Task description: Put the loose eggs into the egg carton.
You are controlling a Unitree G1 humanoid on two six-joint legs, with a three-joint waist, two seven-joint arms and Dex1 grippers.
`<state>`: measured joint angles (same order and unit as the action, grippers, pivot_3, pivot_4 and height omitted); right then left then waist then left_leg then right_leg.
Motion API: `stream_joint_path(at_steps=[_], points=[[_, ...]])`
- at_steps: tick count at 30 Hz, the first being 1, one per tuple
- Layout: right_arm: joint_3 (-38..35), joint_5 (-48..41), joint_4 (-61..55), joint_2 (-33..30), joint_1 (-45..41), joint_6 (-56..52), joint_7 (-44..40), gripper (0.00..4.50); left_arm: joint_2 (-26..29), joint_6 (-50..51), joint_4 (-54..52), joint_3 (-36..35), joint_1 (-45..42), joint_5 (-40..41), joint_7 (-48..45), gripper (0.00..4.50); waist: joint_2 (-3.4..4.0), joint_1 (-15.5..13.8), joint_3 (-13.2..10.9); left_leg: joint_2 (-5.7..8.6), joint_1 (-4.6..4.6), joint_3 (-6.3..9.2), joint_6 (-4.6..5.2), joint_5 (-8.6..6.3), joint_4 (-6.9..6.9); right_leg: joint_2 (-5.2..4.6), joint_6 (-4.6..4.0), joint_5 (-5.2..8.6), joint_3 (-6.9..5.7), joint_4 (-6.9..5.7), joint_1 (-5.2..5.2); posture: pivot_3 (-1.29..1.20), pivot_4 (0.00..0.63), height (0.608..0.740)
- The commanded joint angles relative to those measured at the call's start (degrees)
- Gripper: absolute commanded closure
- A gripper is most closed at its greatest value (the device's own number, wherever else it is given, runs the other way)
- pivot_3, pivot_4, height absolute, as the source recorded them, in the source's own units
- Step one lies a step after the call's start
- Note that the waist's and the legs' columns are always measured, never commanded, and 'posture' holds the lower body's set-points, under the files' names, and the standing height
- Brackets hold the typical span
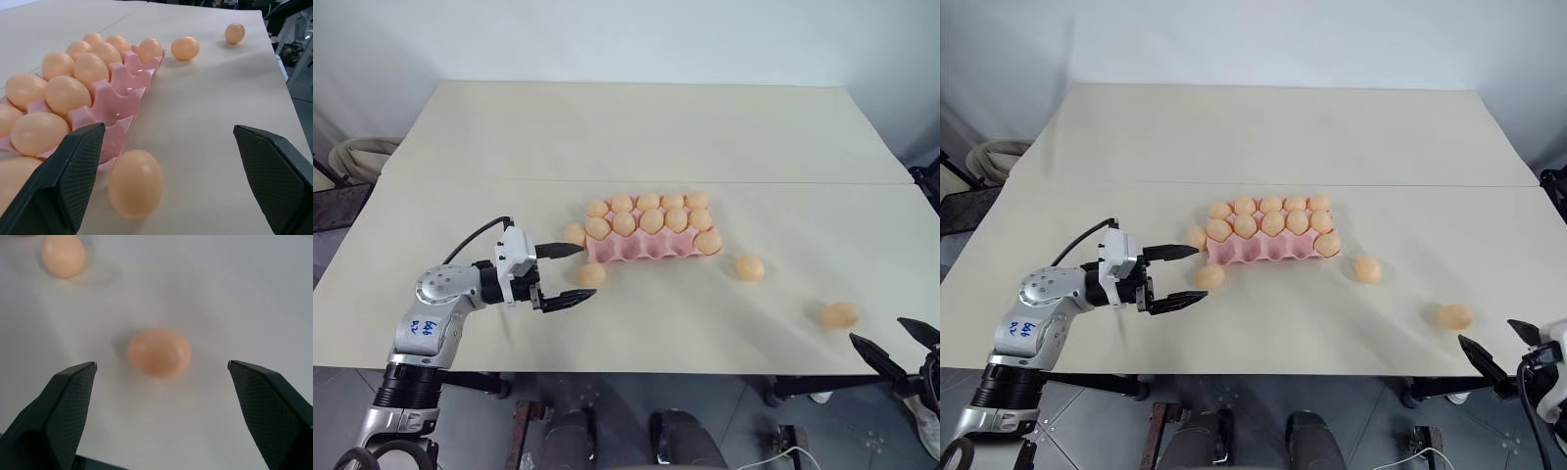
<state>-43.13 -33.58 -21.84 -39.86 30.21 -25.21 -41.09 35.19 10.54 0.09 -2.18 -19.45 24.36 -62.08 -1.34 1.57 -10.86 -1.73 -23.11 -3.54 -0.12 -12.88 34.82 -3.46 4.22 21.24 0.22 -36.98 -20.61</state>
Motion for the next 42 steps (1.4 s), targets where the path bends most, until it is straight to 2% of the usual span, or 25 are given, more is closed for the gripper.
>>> stream_joint_path(at_steps=[1,6,15,18,22,23,26,30,35,42], points=[[-0.7,-1.1,1.7,-3.2,-1.6,-1.9,-2.7,0.0,1.3,-0.5,-3.6,-3.0,2.0,0.9,1.1,0.03,0.0,0.0,0.0,0.0,-0.01,0.01,0.08,0.04,-0.01,0.0,0.0,0.0,-0.02,0.02,0.0,0.0,0.15,0.74],[6.6,2.8,7.6,-9.5,-8.1,-4.6,-4.5,0.0,2.6,-0.1,-5.9,-6.2,6.0,1.3,2.6,0.03,0.0,0.0,0.0,-0.01,-0.04,0.01,0.13,0.02,0.0,0.0,0.0,0.0,-0.02,0.08,-0.01,0.0,0.15,0.74],[17.5,8.5,22.3,-14.8,-21.6,-3.5,-9.2,0.0,2.6,0.7,-10.2,-8.8,10.3,1.7,5.1,0.03,0.0,-0.1,0.0,0.02,-0.07,0.01,0.17,0.02,0.08,-0.02,0.03,-0.01,-0.03,0.08,0.0,0.0,0.15,0.74],[18.6,9.3,24.4,-15.9,-22.9,-4.1,-11.1,0.63,2.7,1.0,-11.6,-9.8,11.7,1.9,6.3,0.0,0.02,-0.1,0.0,0.01,-0.09,0.02,0.17,0.02,0.06,-0.01,0.03,-0.01,-0.05,0.07,-0.01,0.0,0.15,0.74],[18.8,9.8,24.7,-16.4,-22.7,-3.8,-12.9,1.96,2.7,1.2,-12.3,-10.3,12.5,2.1,6.9,0.0,0.01,0.0,0.0,0.01,-0.08,0.01,0.17,0.02,0.09,0.0,0.04,-0.01,-0.04,0.06,0.0,0.0,0.15,0.74],[18.7,10.0,24.6,-16.3,-22.8,-2.9,-13.3,2.09,2.6,1.2,-12.4,-10.3,12.5,2.1,7.1,0.0,0.02,0.0,0.0,0.01,-0.07,0.01,0.17,0.02,0.1,0.0,0.05,-0.02,-0.04,0.05,0.01,0.0,0.15,0.74],[18.2,8.9,21.9,-15.8,-23.7,-2.0,-14.6,2.12,2.6,1.1,-12.4,-10.4,12.6,2.1,7.4,0.0,0.02,0.0,0.0,0.01,-0.06,0.01,0.17,0.02,0.13,0.0,0.07,-0.03,-0.03,0.03,0.02,0.0,0.15,0.74],[21.0,4.5,12.7,-14.9,-28.6,-5.5,-15.5,2.12,2.6,1.2,-12.2,-11.3,13.1,2.2,8.8,0.0,0.03,0.6,0.0,-0.01,-0.04,-0.01,0.16,0.02,0.13,0.0,0.07,-0.03,0.01,-0.01,0.0,0.0,0.15,0.74],[31.4,3.8,7.9,-10.0,-43.6,-10.6,-11.4,2.12,2.3,1.3,-12.5,-12.8,14.9,2.1,10.8,0.0,0.02,0.9,0.0,-0.02,-0.04,0.01,0.12,0.03,0.14,0.01,0.07,-0.03,0.0,-0.08,-0.04,0.0,0.15,0.74],[45.9,10.1,14.2,-0.2,-61.2,-12.2,-7.6,2.12,2.3,1.5,-13.8,-14.7,18.1,2.2,13.1,0.0,0.02,0.4,0.0,0.0,-0.28,0.03,0.1,-0.01,0.08,-0.04,0.05,-0.02,-0.01,0.01,-0.32,0.0,0.15,0.74]])
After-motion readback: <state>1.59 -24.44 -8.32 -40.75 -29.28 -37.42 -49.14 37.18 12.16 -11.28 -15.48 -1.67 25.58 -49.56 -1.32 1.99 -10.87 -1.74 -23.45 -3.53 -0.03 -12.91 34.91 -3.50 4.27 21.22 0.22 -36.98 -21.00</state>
